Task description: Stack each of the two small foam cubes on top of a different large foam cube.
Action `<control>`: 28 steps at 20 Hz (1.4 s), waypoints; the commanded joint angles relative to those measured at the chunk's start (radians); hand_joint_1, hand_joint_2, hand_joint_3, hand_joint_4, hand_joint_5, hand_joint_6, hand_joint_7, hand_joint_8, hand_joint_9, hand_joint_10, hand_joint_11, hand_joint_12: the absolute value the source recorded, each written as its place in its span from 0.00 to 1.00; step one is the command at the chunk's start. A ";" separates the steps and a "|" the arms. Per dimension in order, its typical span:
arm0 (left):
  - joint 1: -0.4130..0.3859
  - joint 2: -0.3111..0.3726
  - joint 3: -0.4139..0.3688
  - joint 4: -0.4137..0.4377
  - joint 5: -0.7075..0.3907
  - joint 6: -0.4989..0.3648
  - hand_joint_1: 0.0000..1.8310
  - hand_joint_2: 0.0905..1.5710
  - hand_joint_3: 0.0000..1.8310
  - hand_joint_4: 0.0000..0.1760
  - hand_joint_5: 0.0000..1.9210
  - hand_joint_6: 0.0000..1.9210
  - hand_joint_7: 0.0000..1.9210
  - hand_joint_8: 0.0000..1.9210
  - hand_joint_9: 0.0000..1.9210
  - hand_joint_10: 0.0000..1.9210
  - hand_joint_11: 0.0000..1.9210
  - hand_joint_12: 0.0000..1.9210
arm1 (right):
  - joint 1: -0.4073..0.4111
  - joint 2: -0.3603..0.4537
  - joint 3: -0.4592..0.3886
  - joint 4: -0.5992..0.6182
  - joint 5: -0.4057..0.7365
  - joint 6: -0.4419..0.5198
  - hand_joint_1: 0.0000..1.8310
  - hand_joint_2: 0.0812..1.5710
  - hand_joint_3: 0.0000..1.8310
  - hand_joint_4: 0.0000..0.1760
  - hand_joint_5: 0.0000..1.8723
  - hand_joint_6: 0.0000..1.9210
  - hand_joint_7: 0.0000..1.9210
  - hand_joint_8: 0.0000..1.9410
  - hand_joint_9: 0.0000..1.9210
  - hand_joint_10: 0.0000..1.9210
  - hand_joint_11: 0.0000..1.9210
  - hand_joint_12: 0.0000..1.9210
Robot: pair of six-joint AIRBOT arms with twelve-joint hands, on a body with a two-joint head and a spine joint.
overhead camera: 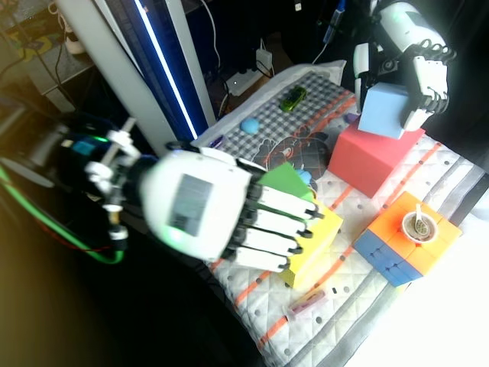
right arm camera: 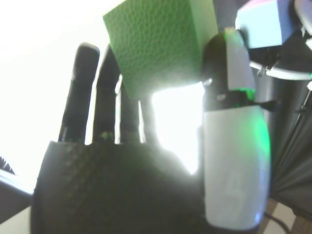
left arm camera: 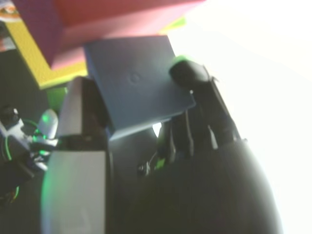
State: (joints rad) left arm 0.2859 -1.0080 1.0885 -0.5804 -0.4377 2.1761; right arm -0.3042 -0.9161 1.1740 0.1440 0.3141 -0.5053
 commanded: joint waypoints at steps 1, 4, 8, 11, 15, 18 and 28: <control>0.001 -0.002 0.003 0.015 -0.075 0.001 0.47 0.73 0.00 0.00 0.08 0.14 0.15 0.11 0.11 0.46 0.07 0.93 | 0.015 0.008 0.004 0.006 0.098 0.004 0.59 0.76 0.00 0.00 0.09 0.72 0.16 0.62 0.16 0.75 0.13 0.98; 0.002 -0.002 0.000 0.014 -0.079 0.001 0.27 0.73 0.00 0.25 0.02 0.01 0.02 0.00 0.00 0.11 0.00 0.69 | 0.015 0.007 0.004 0.000 0.086 0.004 0.30 0.61 0.00 0.02 0.00 0.09 0.00 0.09 0.00 0.34 0.00 0.91; 0.011 0.014 -0.017 0.019 -0.112 0.001 0.22 0.72 0.00 0.65 0.00 0.00 0.00 0.00 0.00 0.00 0.00 0.16 | 0.015 0.008 -0.012 -0.008 0.086 0.004 0.26 0.59 0.00 0.29 0.00 0.00 0.00 0.00 0.00 0.00 0.00 0.60; 0.016 0.032 -0.033 0.025 -0.143 0.001 0.12 0.72 0.00 0.83 0.00 0.00 0.00 0.00 0.00 0.00 0.00 0.00 | 0.015 0.017 -0.036 -0.009 0.110 0.004 0.30 0.64 0.00 0.51 0.00 0.00 0.00 0.00 0.00 0.00 0.00 0.69; 0.037 0.109 -0.113 0.060 -0.301 0.000 0.19 0.71 0.00 0.59 0.00 0.00 0.00 0.00 0.00 0.00 0.00 0.00 | 0.015 0.108 -0.113 -0.009 0.221 0.004 0.29 0.66 0.00 0.56 0.00 0.00 0.00 0.00 0.00 0.00 0.00 0.44; 0.052 0.155 -0.160 0.091 -0.390 -0.002 0.20 0.70 0.00 0.49 0.00 0.00 0.00 0.00 0.00 0.00 0.00 0.00 | 0.015 0.168 -0.166 -0.016 0.303 0.004 0.31 0.64 0.00 0.69 0.00 0.00 0.00 0.00 0.00 0.00 0.00 0.24; 0.249 0.323 -0.236 0.264 -0.727 -0.515 0.26 0.63 0.00 0.84 0.00 0.00 0.00 0.00 0.00 0.00 0.00 0.97 | -0.052 0.366 -0.330 -0.109 0.598 0.004 0.27 0.66 0.00 0.70 0.00 0.00 0.00 0.00 0.00 0.00 0.00 0.70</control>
State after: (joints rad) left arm 0.5507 -0.6903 0.8528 -0.3321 -1.0191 1.6550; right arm -0.3775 -0.5583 0.8417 0.0055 0.7639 -0.5056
